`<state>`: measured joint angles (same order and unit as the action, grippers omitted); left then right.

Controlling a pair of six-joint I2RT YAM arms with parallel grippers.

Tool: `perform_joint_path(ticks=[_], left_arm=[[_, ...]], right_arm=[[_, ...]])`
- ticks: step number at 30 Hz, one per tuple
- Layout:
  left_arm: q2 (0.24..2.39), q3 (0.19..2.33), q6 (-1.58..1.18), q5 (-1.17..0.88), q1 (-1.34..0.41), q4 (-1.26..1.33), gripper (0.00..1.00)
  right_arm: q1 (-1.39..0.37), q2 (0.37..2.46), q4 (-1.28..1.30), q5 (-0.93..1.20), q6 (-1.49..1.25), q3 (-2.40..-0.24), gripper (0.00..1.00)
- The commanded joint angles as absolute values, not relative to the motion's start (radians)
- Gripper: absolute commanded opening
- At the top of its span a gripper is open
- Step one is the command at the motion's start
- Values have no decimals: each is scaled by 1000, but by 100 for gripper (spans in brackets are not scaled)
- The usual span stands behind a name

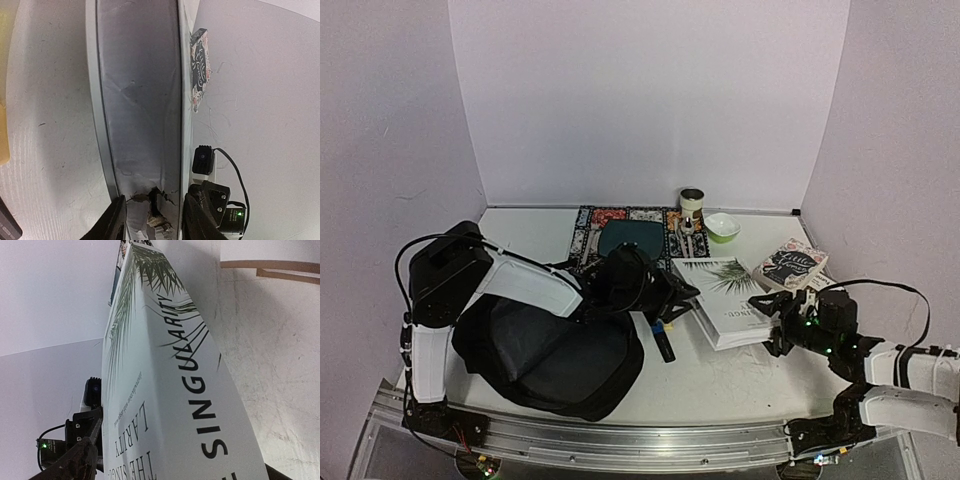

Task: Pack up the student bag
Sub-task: Pass from the left arm to the right, then pick up the largest pocket of the bag from the student bag.

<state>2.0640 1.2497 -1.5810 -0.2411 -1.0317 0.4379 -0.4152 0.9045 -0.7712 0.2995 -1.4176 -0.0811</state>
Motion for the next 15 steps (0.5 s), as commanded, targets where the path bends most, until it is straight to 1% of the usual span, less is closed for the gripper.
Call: perform_joint_path(ticks=[1, 4, 6, 12, 15], left_arm=[[1960, 1222, -1511, -186, -1034, 450, 41], [1932, 1205, -1495, -173, -1034, 451, 46], [1910, 1194, -1471, -162, -1034, 450, 49], [1796, 1140, -1336, -103, -1021, 440, 57], [1719, 1116, -1227, -69, -1003, 392, 60]], right_arm=[[-417, 828, -815, 288, -1397, -130, 28], [-417, 801, -779, 284, -1375, -151, 12], [-416, 791, -759, 282, -1362, -166, 7], [-416, 792, -726, 289, -1319, -204, 5], [-417, 794, -703, 295, -1295, -227, 3]])
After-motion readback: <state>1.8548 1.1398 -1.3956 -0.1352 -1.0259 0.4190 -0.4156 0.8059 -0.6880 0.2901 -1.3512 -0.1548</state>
